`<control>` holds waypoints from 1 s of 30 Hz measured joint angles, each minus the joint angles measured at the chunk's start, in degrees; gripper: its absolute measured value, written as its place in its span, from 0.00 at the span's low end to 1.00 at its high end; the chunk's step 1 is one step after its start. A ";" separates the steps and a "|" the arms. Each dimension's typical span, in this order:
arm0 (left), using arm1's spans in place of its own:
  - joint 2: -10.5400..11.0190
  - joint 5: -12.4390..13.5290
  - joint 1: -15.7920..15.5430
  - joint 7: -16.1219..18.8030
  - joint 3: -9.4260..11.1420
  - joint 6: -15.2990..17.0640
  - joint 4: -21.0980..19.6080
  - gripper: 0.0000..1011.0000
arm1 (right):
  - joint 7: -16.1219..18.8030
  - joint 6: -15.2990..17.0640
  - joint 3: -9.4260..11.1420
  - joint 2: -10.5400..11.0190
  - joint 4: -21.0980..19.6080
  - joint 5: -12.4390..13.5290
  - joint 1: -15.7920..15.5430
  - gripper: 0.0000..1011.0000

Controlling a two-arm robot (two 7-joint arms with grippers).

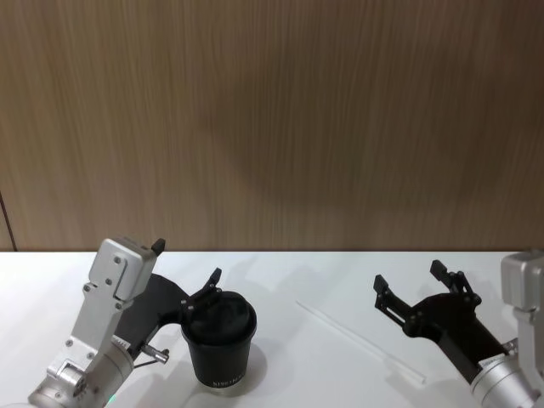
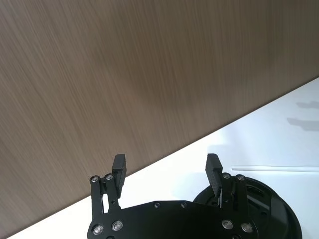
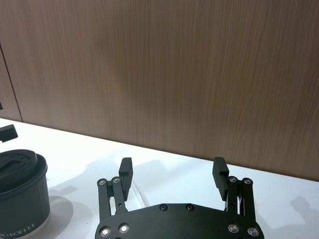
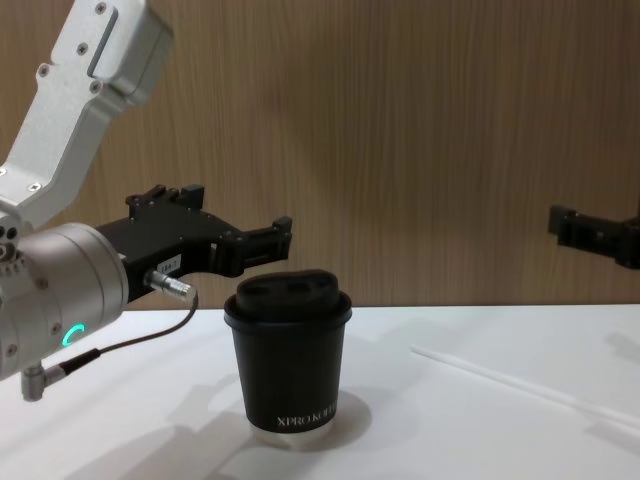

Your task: Pick up the straw with one hand, pass it to the other hand, and insert it into the cup.

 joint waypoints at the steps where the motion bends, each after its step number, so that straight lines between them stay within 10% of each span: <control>1: 0.00 0.00 0.00 0.00 0.00 0.00 0.00 0.99 | 0.32 0.33 0.13 0.18 0.24 0.17 0.31 0.99; 14: 0.00 0.00 0.00 0.00 0.00 0.00 0.00 0.99 | 11.38 4.16 1.04 5.48 8.03 3.78 8.54 0.99; 30: 0.00 0.00 0.00 0.00 0.00 0.00 0.00 0.99 | 29.34 3.52 -2.49 12.50 23.06 5.54 20.08 0.99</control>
